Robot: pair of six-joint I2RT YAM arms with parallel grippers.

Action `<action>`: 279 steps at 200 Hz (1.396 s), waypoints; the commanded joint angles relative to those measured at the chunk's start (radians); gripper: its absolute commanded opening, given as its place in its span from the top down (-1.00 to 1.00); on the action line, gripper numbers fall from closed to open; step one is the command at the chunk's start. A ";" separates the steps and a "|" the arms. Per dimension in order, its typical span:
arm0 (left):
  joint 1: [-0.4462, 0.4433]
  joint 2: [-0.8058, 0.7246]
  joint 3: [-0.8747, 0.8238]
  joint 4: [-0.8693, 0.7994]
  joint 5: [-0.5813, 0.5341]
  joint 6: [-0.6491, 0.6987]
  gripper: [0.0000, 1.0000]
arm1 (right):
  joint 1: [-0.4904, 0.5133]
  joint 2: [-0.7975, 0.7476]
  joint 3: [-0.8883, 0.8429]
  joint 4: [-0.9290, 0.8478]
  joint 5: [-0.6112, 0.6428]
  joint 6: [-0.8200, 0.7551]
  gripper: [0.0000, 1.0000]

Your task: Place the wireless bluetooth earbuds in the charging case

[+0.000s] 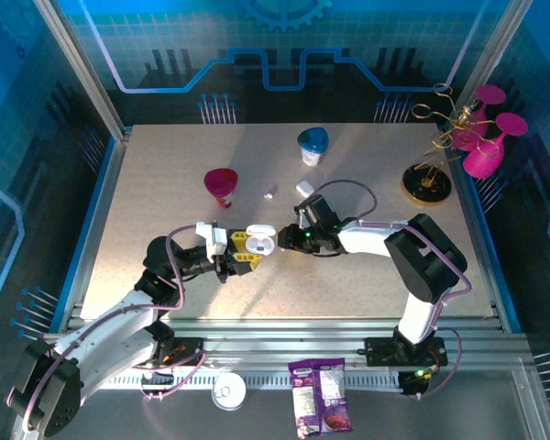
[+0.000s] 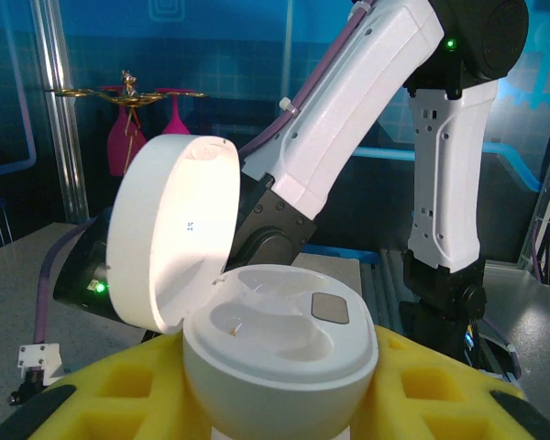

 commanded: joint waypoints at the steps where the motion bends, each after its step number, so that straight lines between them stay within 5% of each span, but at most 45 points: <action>1: 0.005 -0.019 -0.006 0.016 -0.012 0.012 0.49 | 0.007 -0.003 0.023 0.002 0.011 -0.025 0.18; 279: 0.004 0.007 0.004 0.028 -0.005 0.014 0.49 | 0.004 0.038 0.055 -0.041 -0.045 -0.127 0.21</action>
